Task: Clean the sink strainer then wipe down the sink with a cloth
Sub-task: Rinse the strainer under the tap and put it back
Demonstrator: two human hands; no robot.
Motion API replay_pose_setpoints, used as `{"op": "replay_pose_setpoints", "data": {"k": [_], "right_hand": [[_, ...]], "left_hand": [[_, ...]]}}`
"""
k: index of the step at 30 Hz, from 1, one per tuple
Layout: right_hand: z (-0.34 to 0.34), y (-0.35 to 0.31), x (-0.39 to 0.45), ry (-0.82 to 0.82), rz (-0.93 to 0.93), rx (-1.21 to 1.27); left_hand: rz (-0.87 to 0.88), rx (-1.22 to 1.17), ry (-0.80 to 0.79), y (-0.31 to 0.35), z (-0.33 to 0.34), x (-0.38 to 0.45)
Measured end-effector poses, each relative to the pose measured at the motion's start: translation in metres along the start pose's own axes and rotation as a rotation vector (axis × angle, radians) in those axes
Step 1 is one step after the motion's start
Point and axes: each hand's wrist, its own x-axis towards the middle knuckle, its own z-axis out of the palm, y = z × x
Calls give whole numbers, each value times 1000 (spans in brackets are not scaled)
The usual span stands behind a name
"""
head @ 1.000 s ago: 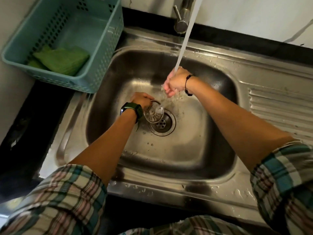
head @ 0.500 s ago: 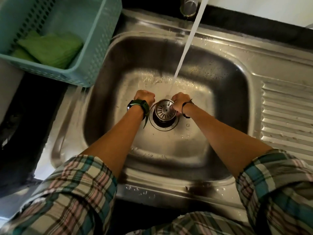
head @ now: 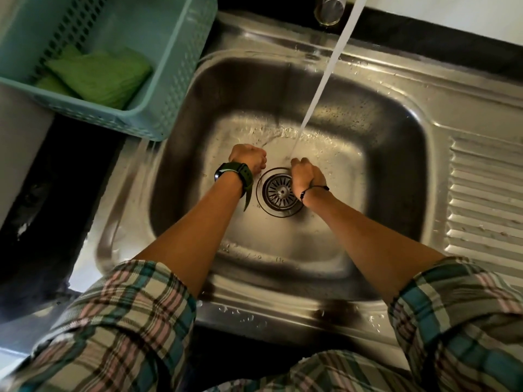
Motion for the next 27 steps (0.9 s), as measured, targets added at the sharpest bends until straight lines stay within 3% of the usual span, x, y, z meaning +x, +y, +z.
{"op": "replay_pose_setpoints", "data": {"k": [2,6,7,11,14,17,20,27], "right_hand": [[-15,0,11,36,91,184],[-70,-5,37,-59,365,1172],[-85,-4,41,-152,363,1256],[-131,-4,43,-629,127,704],[-150,-15,41,-785,24,461],[-154,-17,39,-806,-27,380],[-141,-16,35,-725,44,479],[-60,-7,33,-560,149,450]], "left_hand": [[12,8,-5,5,2,-3],[27,-54,-70,27,8,-11],[42,-76,-82,34,10,-13],[115,-39,-132,59,15,-26],[148,160,-159,69,12,-35],[138,214,-181,73,9,-40],[139,221,-178,70,8,-40],[43,105,-208,58,10,-40]]}}
